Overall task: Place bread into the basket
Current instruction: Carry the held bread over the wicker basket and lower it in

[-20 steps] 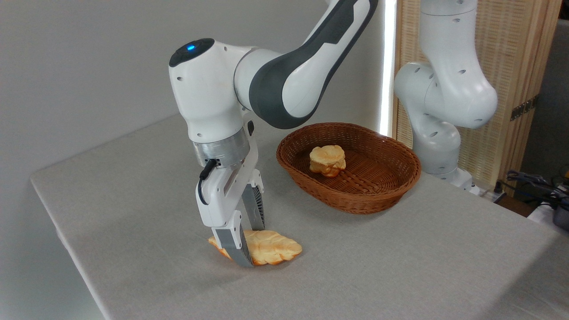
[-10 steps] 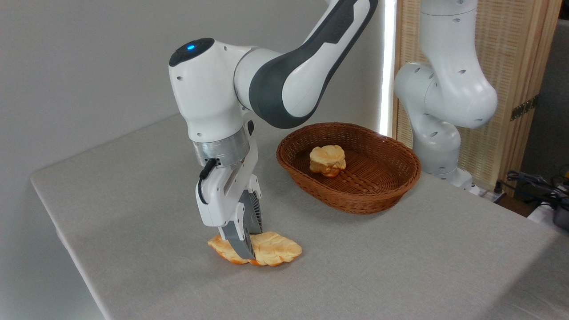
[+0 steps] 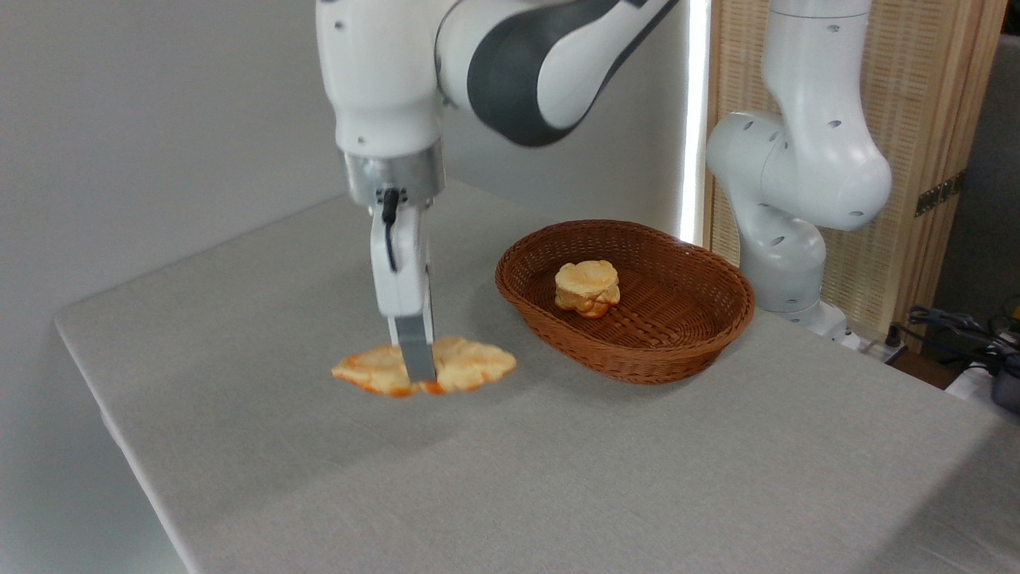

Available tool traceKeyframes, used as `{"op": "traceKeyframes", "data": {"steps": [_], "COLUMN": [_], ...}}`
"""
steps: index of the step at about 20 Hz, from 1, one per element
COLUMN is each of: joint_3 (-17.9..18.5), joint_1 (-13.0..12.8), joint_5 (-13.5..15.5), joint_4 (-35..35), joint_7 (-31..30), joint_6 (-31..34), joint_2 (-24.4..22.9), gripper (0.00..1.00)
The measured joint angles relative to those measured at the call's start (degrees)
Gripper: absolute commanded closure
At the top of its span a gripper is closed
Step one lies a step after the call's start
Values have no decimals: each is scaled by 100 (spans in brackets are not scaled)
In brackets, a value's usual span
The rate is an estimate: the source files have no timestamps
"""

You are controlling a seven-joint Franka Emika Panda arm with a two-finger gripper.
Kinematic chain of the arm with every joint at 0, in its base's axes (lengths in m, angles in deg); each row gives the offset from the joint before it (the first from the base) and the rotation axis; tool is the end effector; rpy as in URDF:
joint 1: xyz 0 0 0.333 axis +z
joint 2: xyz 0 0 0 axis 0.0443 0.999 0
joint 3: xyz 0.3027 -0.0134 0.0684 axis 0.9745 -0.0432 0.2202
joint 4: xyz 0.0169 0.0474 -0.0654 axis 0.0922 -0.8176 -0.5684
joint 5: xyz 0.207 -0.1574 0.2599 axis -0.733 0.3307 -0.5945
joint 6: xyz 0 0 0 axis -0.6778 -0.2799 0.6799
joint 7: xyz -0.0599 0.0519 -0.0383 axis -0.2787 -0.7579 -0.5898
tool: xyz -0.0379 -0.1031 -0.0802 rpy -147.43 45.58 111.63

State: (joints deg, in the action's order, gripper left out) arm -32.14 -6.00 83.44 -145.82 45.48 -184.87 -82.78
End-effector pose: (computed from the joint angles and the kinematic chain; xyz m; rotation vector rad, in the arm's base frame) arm 0.5100 -0.0541 0.4771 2.3967 -1.9351 0.1595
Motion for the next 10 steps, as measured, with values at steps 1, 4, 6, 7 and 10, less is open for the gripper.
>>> {"op": "traceKeyframes", "data": {"steps": [1, 4, 6, 7, 10], "joint_3": [-62, -185, -173, -162, -150], "joint_1": [-7, -34, -25, -18, -8], "joint_5": [59, 74, 74, 74, 74], "joint_4": [1, 2, 3, 2, -69], "joint_7": [-432, -1714, -2239, -2454, -3064], "joint_6": [84, 484, 895, 1105, 1578], "joint_2": [-109, -388, -592, -702, -979], "gripper": [50, 47, 45, 43, 39]}}
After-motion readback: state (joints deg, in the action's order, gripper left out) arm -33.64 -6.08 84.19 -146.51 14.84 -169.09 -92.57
